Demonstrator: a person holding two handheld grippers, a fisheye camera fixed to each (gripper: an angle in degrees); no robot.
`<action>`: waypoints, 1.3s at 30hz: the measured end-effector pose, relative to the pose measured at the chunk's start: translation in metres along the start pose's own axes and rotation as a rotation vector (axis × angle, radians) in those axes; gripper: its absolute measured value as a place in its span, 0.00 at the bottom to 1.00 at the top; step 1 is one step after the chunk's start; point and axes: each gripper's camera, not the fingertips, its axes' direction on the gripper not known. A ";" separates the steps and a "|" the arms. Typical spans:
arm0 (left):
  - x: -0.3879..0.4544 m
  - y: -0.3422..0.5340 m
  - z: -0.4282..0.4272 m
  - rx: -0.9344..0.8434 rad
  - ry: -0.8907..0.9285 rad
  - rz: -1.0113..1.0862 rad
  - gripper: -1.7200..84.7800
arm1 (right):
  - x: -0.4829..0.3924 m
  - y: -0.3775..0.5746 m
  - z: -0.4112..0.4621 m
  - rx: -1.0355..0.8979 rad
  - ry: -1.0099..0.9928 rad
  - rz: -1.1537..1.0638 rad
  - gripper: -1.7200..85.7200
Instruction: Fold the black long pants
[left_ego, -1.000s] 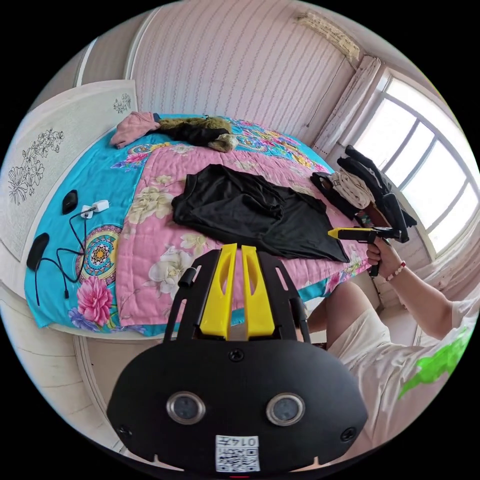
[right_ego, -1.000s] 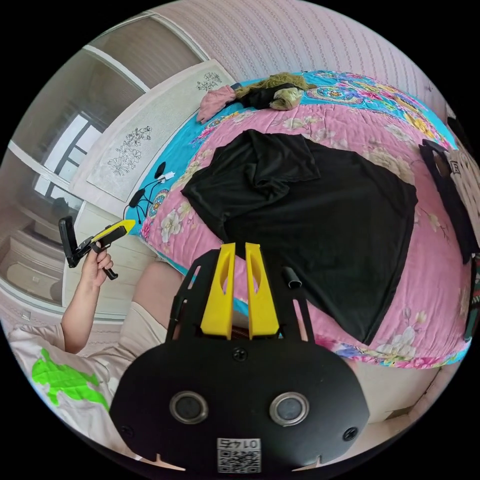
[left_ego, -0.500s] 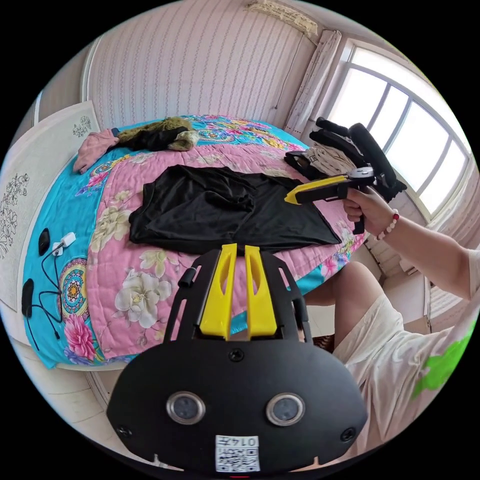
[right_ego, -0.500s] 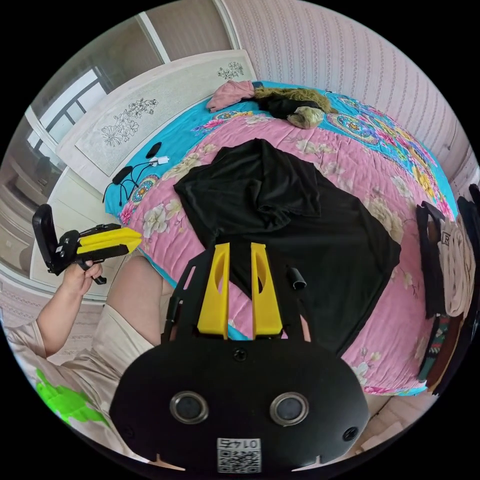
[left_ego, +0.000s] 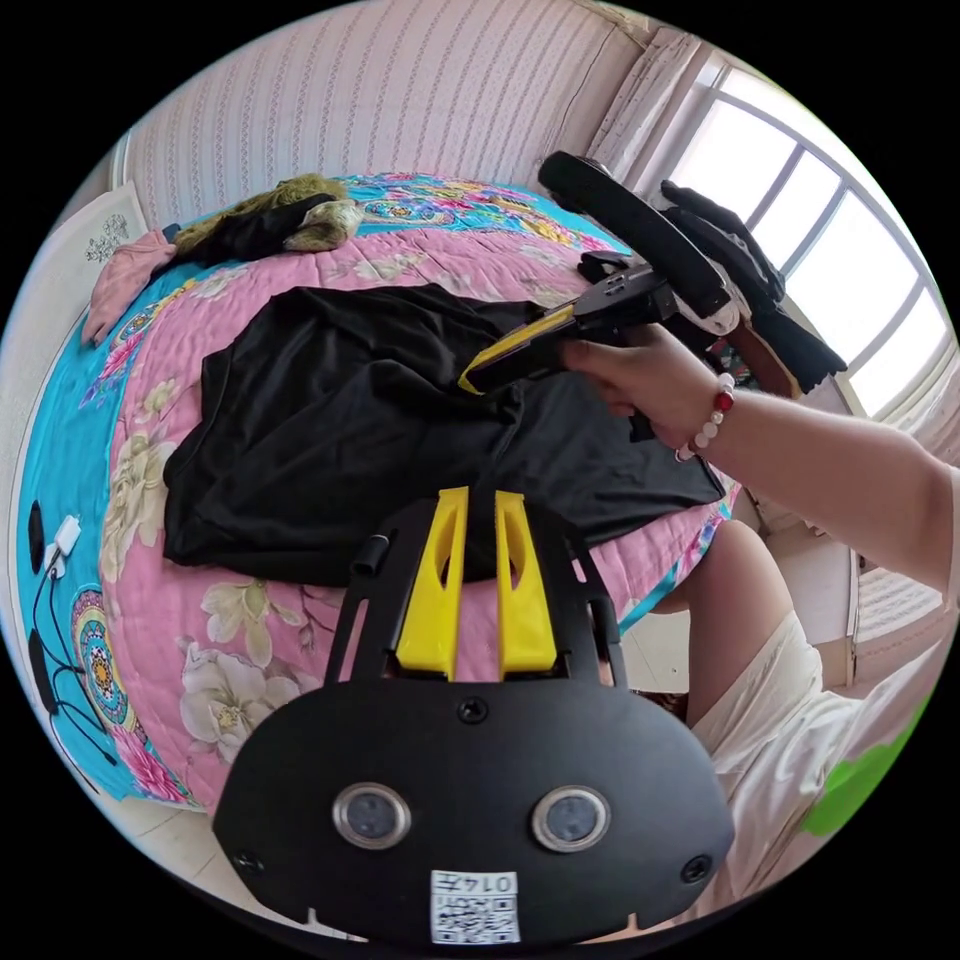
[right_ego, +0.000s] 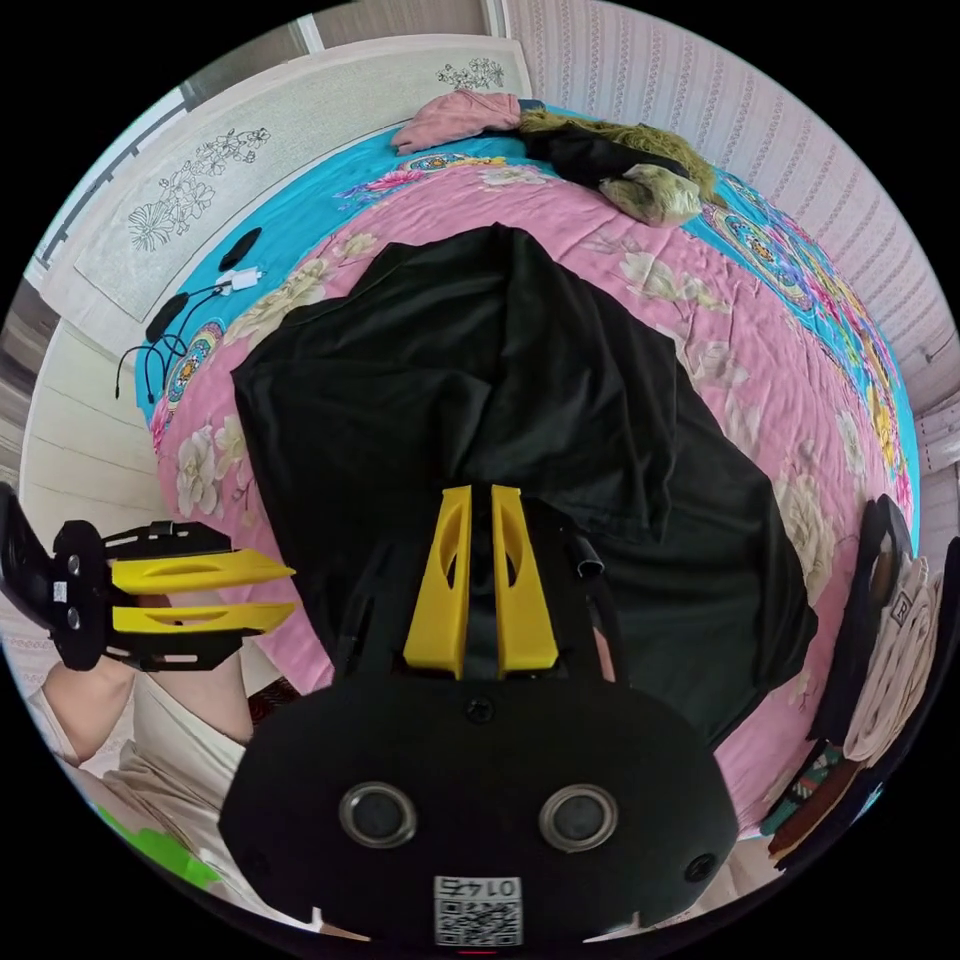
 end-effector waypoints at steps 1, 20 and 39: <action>-0.003 -0.001 0.005 0.001 0.001 -0.002 0.08 | 0.002 -0.001 0.000 0.007 0.003 0.007 0.04; -0.042 -0.079 0.155 -0.122 0.055 -0.013 0.03 | 0.041 0.014 -0.055 0.067 -0.086 -0.036 0.02; -0.069 -0.008 0.149 0.140 0.056 0.027 0.01 | 0.112 0.043 -0.080 0.117 -0.214 0.001 0.05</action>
